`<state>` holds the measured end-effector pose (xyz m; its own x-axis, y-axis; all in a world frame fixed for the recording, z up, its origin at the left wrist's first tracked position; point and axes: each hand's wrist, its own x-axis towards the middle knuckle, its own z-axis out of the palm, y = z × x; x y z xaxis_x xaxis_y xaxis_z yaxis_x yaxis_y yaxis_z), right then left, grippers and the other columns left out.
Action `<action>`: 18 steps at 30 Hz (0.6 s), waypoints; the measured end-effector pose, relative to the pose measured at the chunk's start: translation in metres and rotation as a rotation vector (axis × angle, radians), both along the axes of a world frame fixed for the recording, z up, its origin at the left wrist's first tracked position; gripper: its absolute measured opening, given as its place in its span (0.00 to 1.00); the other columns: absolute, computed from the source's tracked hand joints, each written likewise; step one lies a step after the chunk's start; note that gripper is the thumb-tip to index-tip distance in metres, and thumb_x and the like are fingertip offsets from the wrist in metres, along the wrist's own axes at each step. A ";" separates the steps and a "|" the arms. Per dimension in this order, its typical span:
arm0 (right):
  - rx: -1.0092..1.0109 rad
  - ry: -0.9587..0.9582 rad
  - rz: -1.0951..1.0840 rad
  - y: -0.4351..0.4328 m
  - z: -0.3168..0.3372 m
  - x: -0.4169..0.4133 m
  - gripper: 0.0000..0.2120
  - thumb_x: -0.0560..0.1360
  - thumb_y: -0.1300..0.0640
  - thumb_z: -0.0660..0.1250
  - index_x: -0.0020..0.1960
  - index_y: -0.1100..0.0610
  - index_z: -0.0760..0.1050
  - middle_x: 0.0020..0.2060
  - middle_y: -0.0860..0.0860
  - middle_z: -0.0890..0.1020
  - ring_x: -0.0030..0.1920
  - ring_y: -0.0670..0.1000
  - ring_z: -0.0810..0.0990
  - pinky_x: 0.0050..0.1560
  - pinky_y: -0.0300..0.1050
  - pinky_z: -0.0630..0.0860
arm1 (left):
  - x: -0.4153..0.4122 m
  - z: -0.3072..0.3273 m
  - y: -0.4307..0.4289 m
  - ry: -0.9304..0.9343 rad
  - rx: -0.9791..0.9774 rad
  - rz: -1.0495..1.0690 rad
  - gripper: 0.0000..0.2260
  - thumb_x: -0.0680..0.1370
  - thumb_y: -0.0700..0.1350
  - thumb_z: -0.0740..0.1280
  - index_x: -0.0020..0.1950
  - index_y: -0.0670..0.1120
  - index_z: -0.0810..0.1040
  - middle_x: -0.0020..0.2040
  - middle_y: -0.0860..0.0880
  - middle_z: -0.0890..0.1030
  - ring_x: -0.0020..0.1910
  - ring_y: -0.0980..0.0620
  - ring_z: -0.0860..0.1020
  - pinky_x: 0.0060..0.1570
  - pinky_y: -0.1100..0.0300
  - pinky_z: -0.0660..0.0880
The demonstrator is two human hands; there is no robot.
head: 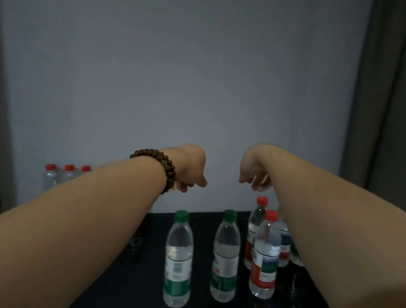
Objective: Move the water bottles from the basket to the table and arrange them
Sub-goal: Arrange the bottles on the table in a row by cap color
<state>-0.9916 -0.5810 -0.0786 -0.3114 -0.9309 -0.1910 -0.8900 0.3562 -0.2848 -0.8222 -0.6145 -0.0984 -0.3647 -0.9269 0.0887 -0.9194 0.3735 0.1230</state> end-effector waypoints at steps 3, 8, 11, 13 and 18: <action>0.020 0.050 -0.029 -0.006 -0.009 -0.038 0.10 0.84 0.57 0.64 0.57 0.64 0.74 0.44 0.57 0.80 0.41 0.53 0.78 0.68 0.51 0.75 | -0.038 -0.011 -0.012 -0.004 0.018 -0.058 0.13 0.81 0.51 0.71 0.52 0.41 0.82 0.44 0.46 0.87 0.38 0.51 0.87 0.47 0.52 0.85; 0.071 0.091 -0.066 -0.019 -0.023 -0.088 0.10 0.85 0.56 0.63 0.53 0.64 0.74 0.47 0.57 0.80 0.39 0.53 0.77 0.61 0.49 0.77 | -0.088 -0.029 -0.035 -0.038 0.029 -0.127 0.13 0.81 0.52 0.71 0.52 0.42 0.82 0.42 0.46 0.87 0.37 0.52 0.87 0.45 0.49 0.86; 0.128 0.068 -0.068 -0.024 -0.029 -0.107 0.11 0.84 0.54 0.65 0.51 0.63 0.75 0.44 0.56 0.80 0.38 0.52 0.77 0.50 0.47 0.78 | -0.113 -0.038 -0.047 -0.117 0.000 -0.165 0.12 0.81 0.52 0.70 0.55 0.43 0.82 0.43 0.48 0.87 0.39 0.53 0.87 0.48 0.51 0.85; 0.190 -0.004 -0.082 -0.023 -0.033 -0.114 0.15 0.83 0.50 0.67 0.58 0.63 0.77 0.45 0.56 0.82 0.37 0.52 0.78 0.36 0.44 0.76 | -0.128 -0.041 -0.054 -0.143 -0.019 -0.200 0.12 0.82 0.51 0.69 0.61 0.45 0.80 0.48 0.49 0.85 0.41 0.53 0.86 0.47 0.54 0.84; 0.365 -0.143 -0.060 -0.030 -0.050 -0.125 0.28 0.77 0.39 0.71 0.65 0.61 0.76 0.42 0.55 0.87 0.38 0.52 0.83 0.27 0.38 0.75 | -0.164 -0.049 -0.076 -0.155 0.066 -0.278 0.28 0.80 0.44 0.72 0.78 0.55 0.68 0.66 0.47 0.79 0.50 0.50 0.83 0.53 0.53 0.83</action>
<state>-1.1162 -0.6112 -0.1284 -0.3099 -0.7746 -0.5513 -0.8250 0.5073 -0.2490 -0.9865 -0.6904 -0.1478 -0.6092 -0.7918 -0.0442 -0.7930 0.6089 0.0220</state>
